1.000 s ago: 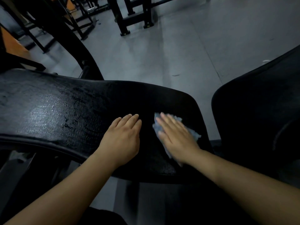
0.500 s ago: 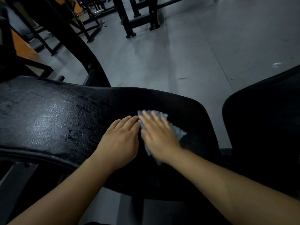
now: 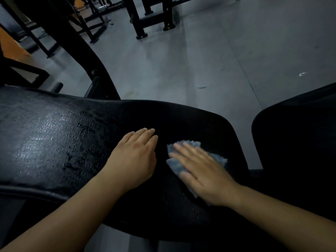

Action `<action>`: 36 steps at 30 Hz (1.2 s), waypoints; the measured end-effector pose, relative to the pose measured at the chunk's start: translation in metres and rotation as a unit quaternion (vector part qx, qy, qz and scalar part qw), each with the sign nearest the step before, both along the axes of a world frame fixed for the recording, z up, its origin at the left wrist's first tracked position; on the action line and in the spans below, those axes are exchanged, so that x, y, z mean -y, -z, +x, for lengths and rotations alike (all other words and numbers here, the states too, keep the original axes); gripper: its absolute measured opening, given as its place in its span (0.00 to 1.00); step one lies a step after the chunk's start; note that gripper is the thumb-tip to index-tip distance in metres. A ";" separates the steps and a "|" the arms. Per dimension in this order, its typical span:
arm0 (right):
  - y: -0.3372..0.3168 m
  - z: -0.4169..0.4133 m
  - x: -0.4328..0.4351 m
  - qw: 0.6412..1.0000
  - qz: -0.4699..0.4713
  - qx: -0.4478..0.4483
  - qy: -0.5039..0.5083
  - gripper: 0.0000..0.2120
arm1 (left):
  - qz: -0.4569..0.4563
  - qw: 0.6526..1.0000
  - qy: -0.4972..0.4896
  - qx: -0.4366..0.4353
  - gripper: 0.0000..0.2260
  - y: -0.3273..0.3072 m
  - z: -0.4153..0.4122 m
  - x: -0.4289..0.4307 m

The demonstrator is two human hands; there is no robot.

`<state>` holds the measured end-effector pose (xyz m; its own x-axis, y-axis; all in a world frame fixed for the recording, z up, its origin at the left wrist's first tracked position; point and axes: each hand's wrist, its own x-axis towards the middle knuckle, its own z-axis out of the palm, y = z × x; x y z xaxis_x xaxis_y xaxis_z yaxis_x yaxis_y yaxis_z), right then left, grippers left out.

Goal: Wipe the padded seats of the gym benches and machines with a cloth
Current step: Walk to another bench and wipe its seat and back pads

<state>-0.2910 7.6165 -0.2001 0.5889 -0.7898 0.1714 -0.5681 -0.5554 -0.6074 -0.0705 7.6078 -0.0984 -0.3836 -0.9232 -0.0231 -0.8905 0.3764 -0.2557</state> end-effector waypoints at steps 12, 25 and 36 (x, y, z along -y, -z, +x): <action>-0.002 0.016 0.072 0.999 -0.022 0.013 0.033 0.32 | 0.014 1.000 0.000 0.001 0.23 -0.008 0.009 0.023; -0.016 0.041 0.090 0.999 -0.018 -0.002 0.027 0.32 | 0.024 1.000 -0.002 0.012 0.24 -0.026 0.036 0.017; -0.016 0.043 0.045 0.999 -0.032 0.000 0.021 0.29 | -0.019 0.999 -0.025 -0.020 0.23 -0.024 0.045 -0.001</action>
